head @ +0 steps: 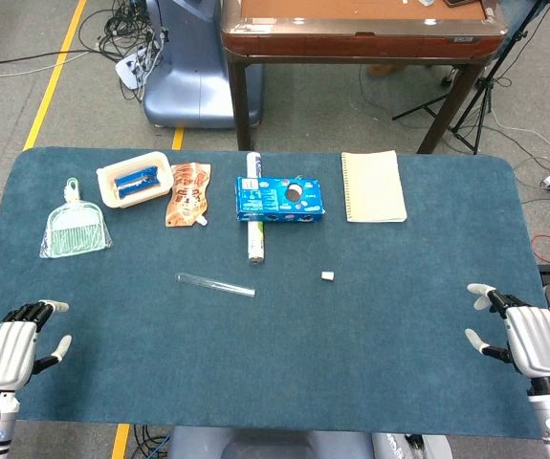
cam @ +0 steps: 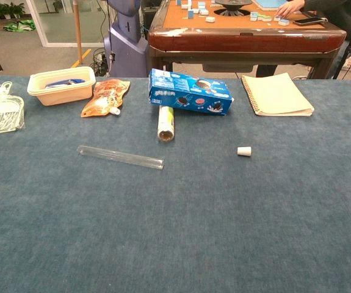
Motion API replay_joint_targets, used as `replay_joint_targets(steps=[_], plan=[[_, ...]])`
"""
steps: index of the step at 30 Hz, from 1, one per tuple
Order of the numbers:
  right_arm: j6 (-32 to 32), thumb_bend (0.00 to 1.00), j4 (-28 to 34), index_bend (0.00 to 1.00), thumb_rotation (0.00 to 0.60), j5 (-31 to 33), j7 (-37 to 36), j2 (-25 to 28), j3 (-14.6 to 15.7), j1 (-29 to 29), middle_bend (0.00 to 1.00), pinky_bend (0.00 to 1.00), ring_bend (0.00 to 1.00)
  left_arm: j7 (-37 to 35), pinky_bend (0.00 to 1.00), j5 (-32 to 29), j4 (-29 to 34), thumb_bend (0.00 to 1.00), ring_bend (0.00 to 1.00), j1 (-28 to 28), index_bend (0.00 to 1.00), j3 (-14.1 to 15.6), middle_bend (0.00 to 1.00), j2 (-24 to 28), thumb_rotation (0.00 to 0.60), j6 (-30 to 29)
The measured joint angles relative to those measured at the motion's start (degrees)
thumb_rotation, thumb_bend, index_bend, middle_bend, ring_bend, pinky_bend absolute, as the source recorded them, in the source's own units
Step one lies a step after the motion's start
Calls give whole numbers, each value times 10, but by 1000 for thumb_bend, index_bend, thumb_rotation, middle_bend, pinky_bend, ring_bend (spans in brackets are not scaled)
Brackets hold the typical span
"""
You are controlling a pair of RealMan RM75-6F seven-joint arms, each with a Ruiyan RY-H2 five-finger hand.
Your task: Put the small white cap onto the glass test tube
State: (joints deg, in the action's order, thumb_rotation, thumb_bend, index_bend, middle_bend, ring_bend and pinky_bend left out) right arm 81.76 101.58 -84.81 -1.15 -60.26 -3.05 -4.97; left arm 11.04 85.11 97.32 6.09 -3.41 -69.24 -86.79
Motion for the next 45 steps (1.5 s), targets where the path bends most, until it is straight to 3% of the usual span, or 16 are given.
replay_joint_targets(steps=[12, 19, 22, 26, 29, 32, 37, 45], plan=[[24, 244, 2, 285, 600, -14, -1, 4, -7, 2, 449, 604, 440, -11, 387, 16, 9, 257, 325, 5, 361, 0, 358, 11, 600, 0], [43, 244, 20, 279, 600, -20, 20, 21, -27, -3, 449, 604, 441, -16, 392, 34, 28, 257, 367, 44, 361, -16, 371, 27, 600, 37], [45, 244, 33, 269, 600, -16, 29, 31, -36, -6, 449, 604, 441, -21, 491, 37, 32, 257, 500, 76, 361, -28, 490, 31, 600, 73], [37, 245, 54, 249, 600, -7, 39, 47, -42, -12, 449, 604, 440, -33, 767, 33, 26, 257, 713, 126, 361, -47, 714, 26, 600, 130], [31, 245, 67, 245, 600, 0, 45, 58, -45, -16, 449, 604, 440, -46, 909, 18, 15, 257, 806, 165, 361, -61, 807, 17, 600, 184], [25, 245, 75, 245, 600, 5, 48, 63, -46, -18, 449, 604, 441, -47, 973, -8, -2, 257, 876, 208, 361, -73, 875, 1, 600, 243], [13, 244, 79, 245, 600, 13, 51, 66, -44, -22, 449, 604, 441, -14, 1000, -75, -39, 257, 950, 276, 363, -92, 962, -47, 600, 325], [-12, 244, 84, 245, 600, 25, 59, 70, -43, -34, 449, 604, 443, 69, 1000, -170, -120, 257, 1000, 350, 431, -105, 1000, -137, 600, 381]])
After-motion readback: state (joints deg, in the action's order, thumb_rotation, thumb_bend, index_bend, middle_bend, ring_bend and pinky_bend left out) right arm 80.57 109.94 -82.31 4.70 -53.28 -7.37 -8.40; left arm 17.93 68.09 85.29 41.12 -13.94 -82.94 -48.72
